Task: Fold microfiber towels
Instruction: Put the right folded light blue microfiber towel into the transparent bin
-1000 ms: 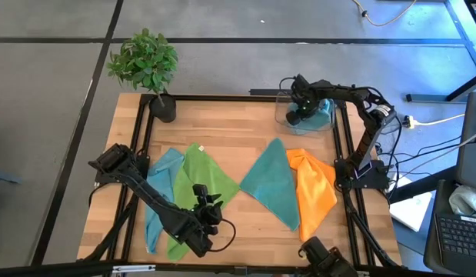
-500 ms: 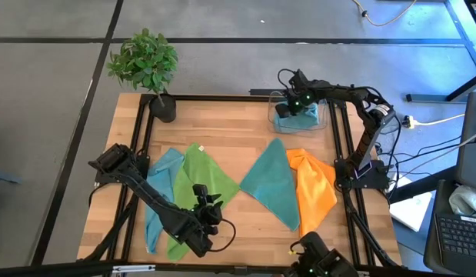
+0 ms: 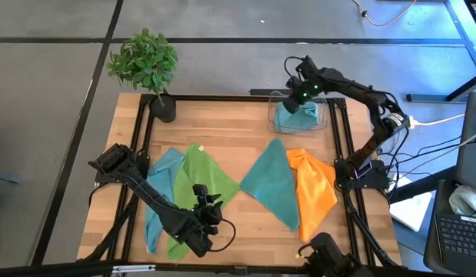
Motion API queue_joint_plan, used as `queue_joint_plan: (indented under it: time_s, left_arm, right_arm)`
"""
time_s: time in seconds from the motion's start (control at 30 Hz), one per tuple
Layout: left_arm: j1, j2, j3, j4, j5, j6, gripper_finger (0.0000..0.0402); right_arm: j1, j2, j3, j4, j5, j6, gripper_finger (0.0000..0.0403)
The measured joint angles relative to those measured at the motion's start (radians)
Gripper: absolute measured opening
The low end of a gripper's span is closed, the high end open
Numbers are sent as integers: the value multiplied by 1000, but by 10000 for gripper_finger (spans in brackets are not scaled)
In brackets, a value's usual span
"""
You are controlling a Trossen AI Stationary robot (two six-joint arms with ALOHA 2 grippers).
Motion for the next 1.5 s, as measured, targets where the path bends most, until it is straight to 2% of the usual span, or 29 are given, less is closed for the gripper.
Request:
queue_joint_plan:
  time_s: [0.1, 0.17, 0.27, 0.33, 0.43, 0.53, 0.8, 1.1, 1.2, 1.37, 1.4, 1.43, 1.5]
  left_arm:
    - [0, 0, 0, 0, 0, -1, 117]
    - [0, 0, 0, 0, 0, -1, 117]
    - [0, 0, 0, 0, 0, -1, 117]
    - [-3, 0, 0, 1, 0, -3, 117]
    - [-3, 0, 0, 4, 0, -3, 117]
    - [-3, 0, 0, 4, 0, -3, 117]
    - [-3, 0, 0, 4, -1, -2, 117]
    - [-2, 0, 0, 5, -1, 0, 117]
    - [-2, 0, 0, 5, -1, 0, 117]
    - [-2, 0, 0, 5, -1, 0, 117]
    - [-2, 0, 0, 5, -1, 0, 117]
    - [-2, 0, 0, 5, -1, 0, 117]
    - [-2, 0, 0, 5, -1, 0, 117]
  right_arm:
    - [26, -23, 24, -123, 232, -142, 9]
    - [39, -23, 13, -157, 280, -173, 5]
    - [58, -14, -36, -159, 296, -178, 4]
    - [72, -4, -70, -139, 388, -198, 5]
    - [75, -3, -125, -88, 599, -213, 5]
    - [73, -2, -169, -41, 690, -226, 3]
    - [66, -3, -260, 21, 682, -225, 4]
    - [67, -2, -258, -183, 667, -220, 5]
    - [67, -2, -219, -216, 567, -218, 5]
    - [67, -2, -104, -328, 237, -196, 6]
    - [67, -2, -79, -342, 205, -196, 6]
    - [69, -2, -53, -338, 212, -195, 6]
    - [69, -2, -12, -308, 314, -169, 6]
